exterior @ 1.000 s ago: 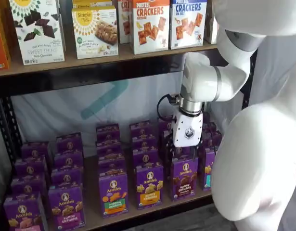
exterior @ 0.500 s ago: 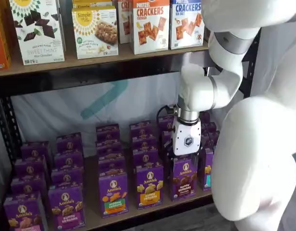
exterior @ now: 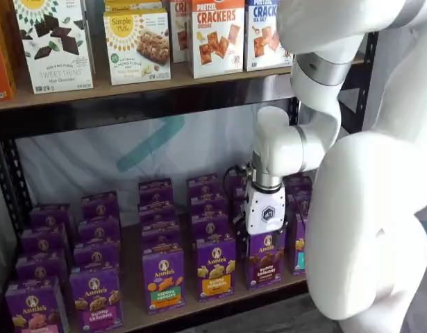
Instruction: Pick up the purple box with a brown patch in the center, on the bottom shelf, the fifth box from the left
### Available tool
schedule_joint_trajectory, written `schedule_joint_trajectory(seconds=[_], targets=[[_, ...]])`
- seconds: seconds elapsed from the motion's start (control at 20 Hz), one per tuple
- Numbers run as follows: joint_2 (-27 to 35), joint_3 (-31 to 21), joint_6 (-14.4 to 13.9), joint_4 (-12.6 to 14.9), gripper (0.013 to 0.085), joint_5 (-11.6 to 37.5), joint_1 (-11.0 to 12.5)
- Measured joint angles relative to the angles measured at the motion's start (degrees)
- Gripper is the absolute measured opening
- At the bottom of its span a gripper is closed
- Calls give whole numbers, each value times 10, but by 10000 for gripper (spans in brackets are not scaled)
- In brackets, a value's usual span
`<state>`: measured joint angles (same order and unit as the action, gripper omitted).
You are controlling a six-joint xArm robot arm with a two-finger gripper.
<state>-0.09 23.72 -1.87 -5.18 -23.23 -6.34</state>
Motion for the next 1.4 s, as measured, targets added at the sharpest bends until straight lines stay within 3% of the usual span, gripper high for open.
schedule_joint_trajectory(seconds=[0.05, 0.25, 0.4, 0.45, 0.6, 0.75, 0.8, 0.95, 1.2, 1.3, 1.4], targets=[[5, 2, 10, -13, 850, 0, -1], [28, 9, -36, 37, 850, 10, -1], [40, 12, -99, 111, 850, 19, 5], [44, 13, -98, 111, 850, 22, 5], [55, 12, -55, 65, 850, 33, 6], [65, 14, -53, 67, 850, 39, 10], [68, 13, -60, 76, 850, 45, 11], [77, 13, -126, 154, 850, 62, 20], [91, 20, -117, 148, 850, 79, 22], [101, 28, -125, 160, 850, 85, 27], [111, 40, -151, 195, 850, 85, 35]])
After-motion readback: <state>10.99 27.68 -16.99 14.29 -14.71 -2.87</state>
